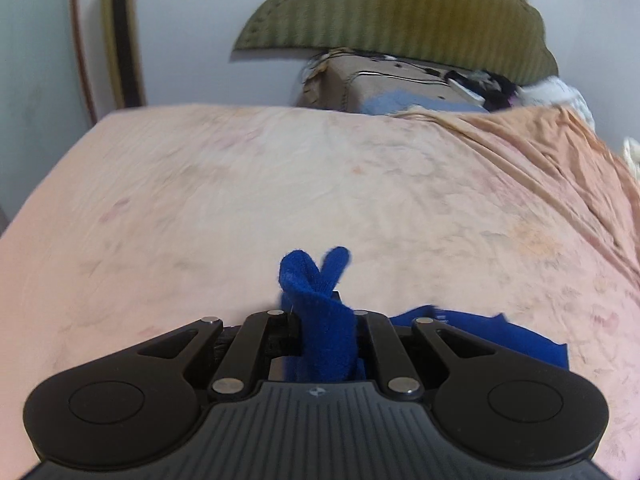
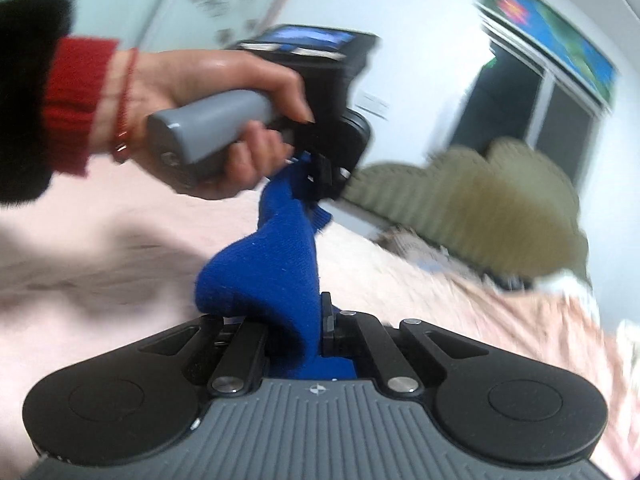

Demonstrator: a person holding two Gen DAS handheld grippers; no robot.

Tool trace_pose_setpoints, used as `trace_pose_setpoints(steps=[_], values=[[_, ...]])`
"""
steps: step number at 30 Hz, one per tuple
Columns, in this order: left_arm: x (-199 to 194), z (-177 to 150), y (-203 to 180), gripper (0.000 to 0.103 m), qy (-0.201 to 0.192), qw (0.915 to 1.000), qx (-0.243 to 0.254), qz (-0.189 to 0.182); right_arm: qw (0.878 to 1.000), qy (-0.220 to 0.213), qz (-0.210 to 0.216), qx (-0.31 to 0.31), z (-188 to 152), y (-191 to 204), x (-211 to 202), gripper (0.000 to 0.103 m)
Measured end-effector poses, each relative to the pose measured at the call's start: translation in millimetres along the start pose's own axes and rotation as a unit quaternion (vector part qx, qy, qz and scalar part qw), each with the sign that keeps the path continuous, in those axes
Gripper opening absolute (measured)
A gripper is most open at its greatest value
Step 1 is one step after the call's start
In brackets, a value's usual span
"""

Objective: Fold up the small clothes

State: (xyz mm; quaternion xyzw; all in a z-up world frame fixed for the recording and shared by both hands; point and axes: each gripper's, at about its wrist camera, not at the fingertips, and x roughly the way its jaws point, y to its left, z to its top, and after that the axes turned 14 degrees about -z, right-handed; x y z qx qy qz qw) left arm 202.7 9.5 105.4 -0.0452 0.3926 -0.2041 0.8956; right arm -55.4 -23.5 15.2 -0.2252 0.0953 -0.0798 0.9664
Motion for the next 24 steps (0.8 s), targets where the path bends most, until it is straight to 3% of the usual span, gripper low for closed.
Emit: trace_pose_setpoints(steps=[5, 10, 20, 22, 24], values=[[37, 0, -68, 0.01, 0.021, 0.9986, 0.048, -0.009, 0.995, 0.035, -0.021, 0.09, -29, -63, -8, 0.003], [82, -18, -127, 0.009, 0.049, 0.994, 0.097, -0.001, 0.981, 0.078, -0.029, 0.175, -67, -113, 5, 0.003], [136, -50, -183, 0.012, 0.084, 0.9842, 0.155, 0.01, 0.922, 0.172, 0.003, 0.345, -138, -161, 23, 0.004], [139, -49, -185, 0.015, 0.085, 0.984, 0.156, 0.001, 0.907, 0.192, 0.029, 0.373, -146, -166, 32, 0.013], [139, -44, -183, 0.026, 0.08, 0.9867, 0.14, -0.016, 0.893, 0.206, 0.047, 0.397, -151, -168, 36, 0.021]])
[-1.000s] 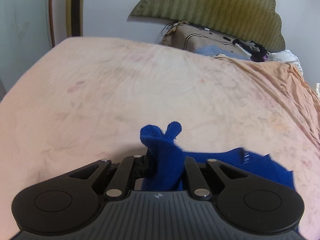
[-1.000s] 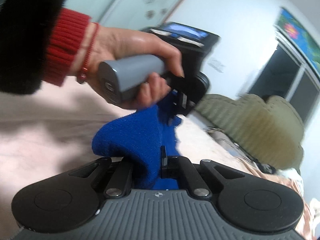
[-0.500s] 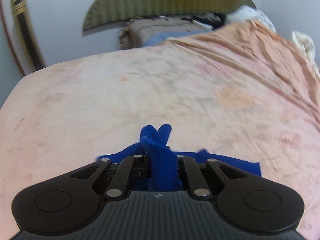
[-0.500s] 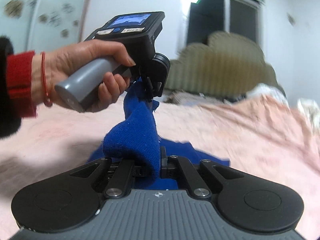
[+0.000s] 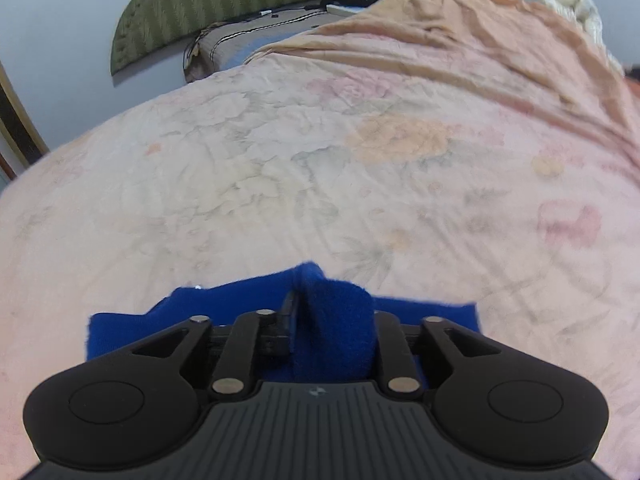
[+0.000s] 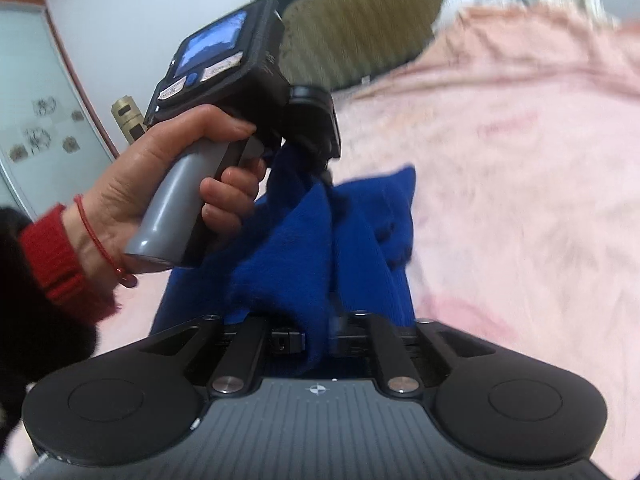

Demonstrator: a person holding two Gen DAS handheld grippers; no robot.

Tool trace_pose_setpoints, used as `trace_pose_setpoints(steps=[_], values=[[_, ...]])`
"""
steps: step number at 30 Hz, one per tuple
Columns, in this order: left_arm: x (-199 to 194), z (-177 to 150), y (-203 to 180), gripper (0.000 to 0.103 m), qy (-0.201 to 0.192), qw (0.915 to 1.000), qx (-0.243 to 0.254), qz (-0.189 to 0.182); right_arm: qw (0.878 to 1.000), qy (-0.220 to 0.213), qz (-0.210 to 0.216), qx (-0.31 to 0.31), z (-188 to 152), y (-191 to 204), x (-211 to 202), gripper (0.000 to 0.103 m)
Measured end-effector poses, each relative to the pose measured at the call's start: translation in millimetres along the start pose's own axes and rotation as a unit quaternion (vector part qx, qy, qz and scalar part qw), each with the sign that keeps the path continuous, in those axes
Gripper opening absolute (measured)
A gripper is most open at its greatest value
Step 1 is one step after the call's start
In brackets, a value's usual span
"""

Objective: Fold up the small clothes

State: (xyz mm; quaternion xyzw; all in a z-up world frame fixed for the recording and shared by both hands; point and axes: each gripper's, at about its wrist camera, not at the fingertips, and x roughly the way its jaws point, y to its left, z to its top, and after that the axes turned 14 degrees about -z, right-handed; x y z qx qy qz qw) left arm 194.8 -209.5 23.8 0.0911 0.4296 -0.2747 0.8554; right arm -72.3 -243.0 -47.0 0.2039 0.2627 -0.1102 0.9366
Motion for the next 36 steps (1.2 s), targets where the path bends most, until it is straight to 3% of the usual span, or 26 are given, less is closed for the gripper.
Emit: trace_pose_setpoints(steps=[1, 3, 5, 8, 13, 18, 23, 27, 36], values=[[-2, 2, 2, 0.031, -0.006, 0.9999, -0.008, -0.01, 1.0, 0.006, 0.005, 0.012, 0, -5, 1, 0.023], [-9, 7, 6, 0.06, -0.025, 0.9991, -0.023, -0.023, 0.999, 0.016, 0.02, 0.03, 3, -9, 3, 0.03], [-23, 10, 8, 0.076, -0.063, 0.9974, -0.029, -0.021, 0.998, 0.023, 0.028, 0.051, 3, -17, 4, 0.036], [-42, 15, 10, 0.078, -0.105, 0.9941, -0.024, -0.015, 0.994, 0.037, 0.046, 0.092, 3, -30, 7, 0.037], [-72, 0, 24, 0.078, -0.106, 0.9941, -0.01, 0.018, 0.984, 0.052, 0.073, 0.156, 4, -46, 17, 0.037], [-106, -73, 40, 0.078, -0.093, 0.9952, 0.025, 0.017, 0.979, 0.054, 0.085, 0.179, 7, -57, 20, 0.038], [-143, -152, 48, 0.078, -0.089, 0.9954, 0.036, -0.004, 0.975, 0.063, 0.089, 0.194, 6, -63, 20, 0.019], [-166, -206, 43, 0.08, -0.083, 0.9941, 0.069, -0.014, 0.972, 0.07, 0.094, 0.205, 6, -66, 21, 0.017], [-164, -252, 13, 0.083, -0.085, 0.9769, 0.196, 0.002, 0.963, 0.087, 0.098, 0.237, 2, -71, 22, 0.015]])
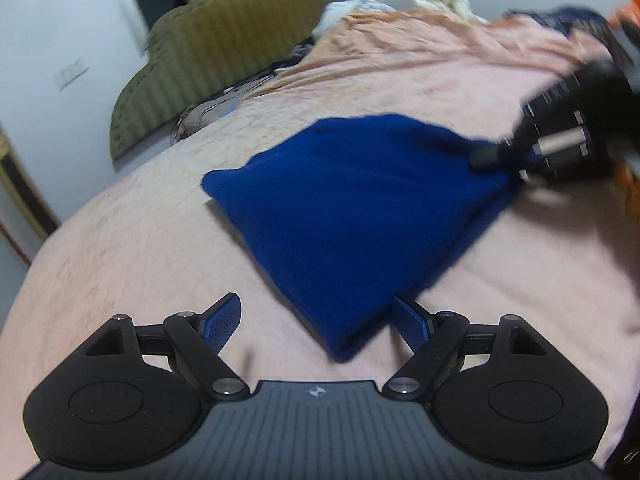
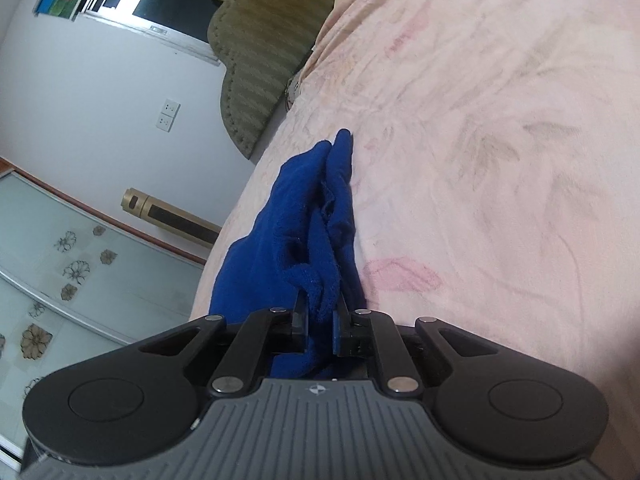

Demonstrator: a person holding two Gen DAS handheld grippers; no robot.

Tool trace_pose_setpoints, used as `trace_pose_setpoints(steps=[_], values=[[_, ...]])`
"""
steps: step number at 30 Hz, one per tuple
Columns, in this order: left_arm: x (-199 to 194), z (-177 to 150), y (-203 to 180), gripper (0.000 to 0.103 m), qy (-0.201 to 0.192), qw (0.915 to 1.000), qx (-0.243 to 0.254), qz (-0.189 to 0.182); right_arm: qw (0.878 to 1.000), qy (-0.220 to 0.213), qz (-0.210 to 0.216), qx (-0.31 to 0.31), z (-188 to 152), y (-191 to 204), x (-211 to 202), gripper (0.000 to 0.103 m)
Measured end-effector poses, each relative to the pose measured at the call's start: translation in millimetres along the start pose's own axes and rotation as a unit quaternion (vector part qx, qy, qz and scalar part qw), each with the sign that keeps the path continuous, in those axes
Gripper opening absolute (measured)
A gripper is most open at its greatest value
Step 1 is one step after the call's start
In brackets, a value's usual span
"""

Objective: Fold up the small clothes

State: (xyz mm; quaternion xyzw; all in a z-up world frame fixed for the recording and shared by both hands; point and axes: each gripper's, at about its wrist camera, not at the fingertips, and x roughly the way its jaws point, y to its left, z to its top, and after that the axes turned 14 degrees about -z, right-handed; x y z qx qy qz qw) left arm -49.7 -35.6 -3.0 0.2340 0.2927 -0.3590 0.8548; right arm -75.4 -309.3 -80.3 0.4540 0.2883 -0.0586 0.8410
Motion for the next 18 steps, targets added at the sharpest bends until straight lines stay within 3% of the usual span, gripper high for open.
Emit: trace_pose_setpoints(steps=[4, 8, 11, 15, 18], values=[[8, -7, 0, 0.084, -0.004, 0.9979, 0.016, 0.063, 1.0, 0.002, -0.006, -0.004, -1, 3, 0, 0.014], [-8, -6, 28, 0.084, -0.029, 0.9963, -0.055, 0.059, 1.0, 0.002, -0.006, -0.013, -2, 8, -3, 0.013], [-14, -8, 41, 0.085, -0.031, 0.9954, -0.067, 0.061, 1.0, 0.003, 0.001, -0.023, -4, 12, -7, 0.012], [-17, -12, 40, 0.084, -0.014, 0.9976, -0.066, 0.014, 0.999, 0.016, -0.021, -0.041, -7, 9, -4, 0.012], [-35, -5, 51, 0.084, -0.051, 0.9936, -0.09, -0.044, 0.999, 0.027, -0.018, -0.039, -4, 3, -5, 0.022]])
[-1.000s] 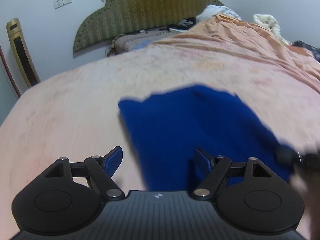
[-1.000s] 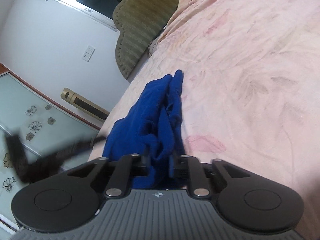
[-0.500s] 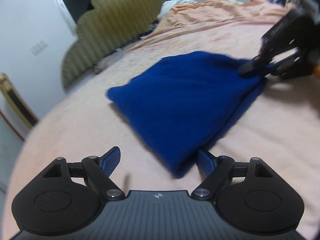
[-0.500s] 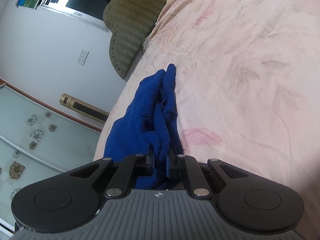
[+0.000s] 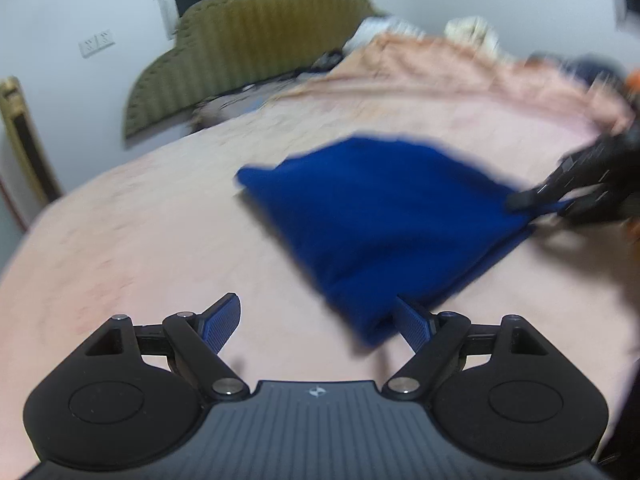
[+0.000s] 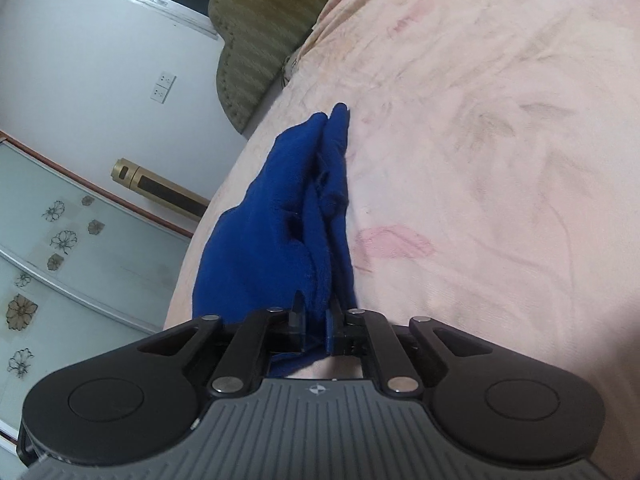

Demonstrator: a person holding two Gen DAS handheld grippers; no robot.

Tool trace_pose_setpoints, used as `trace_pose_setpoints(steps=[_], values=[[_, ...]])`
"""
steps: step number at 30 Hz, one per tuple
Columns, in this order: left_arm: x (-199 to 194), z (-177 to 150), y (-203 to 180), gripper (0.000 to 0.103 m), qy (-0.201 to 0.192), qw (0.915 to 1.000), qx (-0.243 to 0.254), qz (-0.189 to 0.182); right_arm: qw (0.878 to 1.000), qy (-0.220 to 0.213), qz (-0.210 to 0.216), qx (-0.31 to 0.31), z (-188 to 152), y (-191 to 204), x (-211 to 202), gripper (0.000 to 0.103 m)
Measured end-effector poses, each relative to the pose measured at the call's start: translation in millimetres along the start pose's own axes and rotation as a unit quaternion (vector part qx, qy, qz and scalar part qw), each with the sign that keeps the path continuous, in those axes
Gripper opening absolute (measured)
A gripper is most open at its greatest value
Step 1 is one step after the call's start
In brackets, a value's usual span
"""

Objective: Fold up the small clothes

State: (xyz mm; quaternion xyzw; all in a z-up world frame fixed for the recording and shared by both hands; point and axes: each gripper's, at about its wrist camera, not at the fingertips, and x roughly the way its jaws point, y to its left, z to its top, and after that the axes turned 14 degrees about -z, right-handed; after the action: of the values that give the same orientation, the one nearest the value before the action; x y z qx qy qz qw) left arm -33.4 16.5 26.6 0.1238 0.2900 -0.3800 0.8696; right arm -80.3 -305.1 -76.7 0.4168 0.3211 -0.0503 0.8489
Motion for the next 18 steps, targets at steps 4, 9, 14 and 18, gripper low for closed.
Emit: trace_pose_setpoints(steps=[4, 9, 14, 18], values=[[13, 29, 30, 0.086, -0.027, 0.9984, -0.048, -0.011, 0.997, -0.046, -0.037, -0.052, 24, 12, -17, 0.052], [74, 50, 91, 0.086, -0.003, 0.984, -0.173, -0.042, 0.997, -0.025, -0.033, -0.072, 76, 21, 17, 0.062], [126, 55, 143, 0.086, 0.009, 0.9495, -0.286, -0.129, 0.995, 0.051, 0.012, -0.09, 114, 25, 73, 0.063], [157, 53, 169, 0.086, -0.006, 0.9137, -0.36, -0.188, 0.987, 0.095, 0.055, -0.117, 138, 42, 111, 0.063]])
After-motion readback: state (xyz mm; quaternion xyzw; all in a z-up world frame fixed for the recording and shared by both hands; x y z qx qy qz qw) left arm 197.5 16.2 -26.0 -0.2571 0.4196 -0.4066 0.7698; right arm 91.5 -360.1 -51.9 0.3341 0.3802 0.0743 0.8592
